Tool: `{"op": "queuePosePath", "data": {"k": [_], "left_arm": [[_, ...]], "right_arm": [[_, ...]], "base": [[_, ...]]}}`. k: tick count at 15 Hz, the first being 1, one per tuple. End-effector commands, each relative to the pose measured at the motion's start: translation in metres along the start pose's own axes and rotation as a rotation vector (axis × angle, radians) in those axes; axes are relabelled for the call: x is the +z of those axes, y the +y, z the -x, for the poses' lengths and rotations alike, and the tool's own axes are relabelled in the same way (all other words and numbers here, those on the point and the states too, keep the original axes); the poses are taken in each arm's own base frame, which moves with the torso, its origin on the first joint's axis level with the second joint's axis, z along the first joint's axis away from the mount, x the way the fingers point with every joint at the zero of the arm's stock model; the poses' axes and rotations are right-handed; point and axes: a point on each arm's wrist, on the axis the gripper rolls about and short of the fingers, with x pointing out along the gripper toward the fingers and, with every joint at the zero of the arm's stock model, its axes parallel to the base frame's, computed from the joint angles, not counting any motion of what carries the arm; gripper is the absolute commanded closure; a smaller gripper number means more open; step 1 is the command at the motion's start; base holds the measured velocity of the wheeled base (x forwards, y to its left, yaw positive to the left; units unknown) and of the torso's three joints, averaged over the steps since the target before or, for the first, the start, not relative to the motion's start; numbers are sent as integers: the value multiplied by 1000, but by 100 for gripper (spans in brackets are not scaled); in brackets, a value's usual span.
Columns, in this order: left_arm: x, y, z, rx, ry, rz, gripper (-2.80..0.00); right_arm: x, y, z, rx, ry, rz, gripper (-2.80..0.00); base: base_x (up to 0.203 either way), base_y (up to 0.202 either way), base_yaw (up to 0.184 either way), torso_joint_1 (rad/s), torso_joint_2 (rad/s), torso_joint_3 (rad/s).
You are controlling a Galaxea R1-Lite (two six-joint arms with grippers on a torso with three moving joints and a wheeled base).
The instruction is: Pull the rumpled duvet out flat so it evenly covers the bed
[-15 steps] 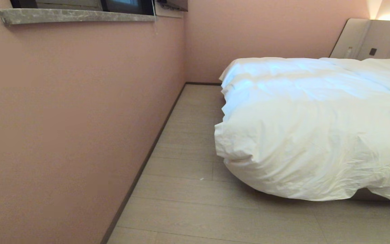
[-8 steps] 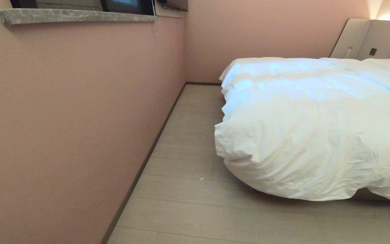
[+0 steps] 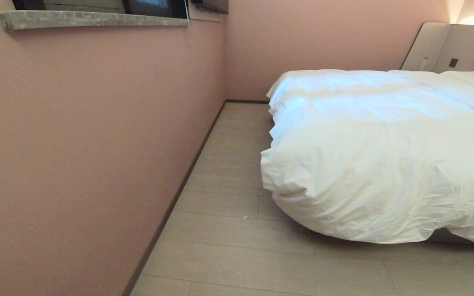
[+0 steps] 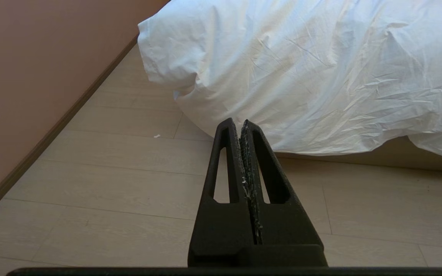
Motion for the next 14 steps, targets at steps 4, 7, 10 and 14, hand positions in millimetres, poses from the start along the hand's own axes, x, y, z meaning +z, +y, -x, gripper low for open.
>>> {"op": "queuePosePath", "data": {"k": [4,7,10,14], "left_arm": [[0,0,0,-1,1,3,0],[0,0,0,-3,1,2,0],[0,0,0,-1,-1,3,0],[0,0,0,-1,-1,3,0]], "right_arm": [[0,0,0,1,2,1,0],[0,0,0,1,2,1,0],[0,0,0,1,2,1,0],[0,0,0,1,2,1,0]], "base": [[0,0,0,0,0,0],[0,0,0,0,0,0],[0,0,0,0,0,0],[0,0,0,0,0,0]]}}
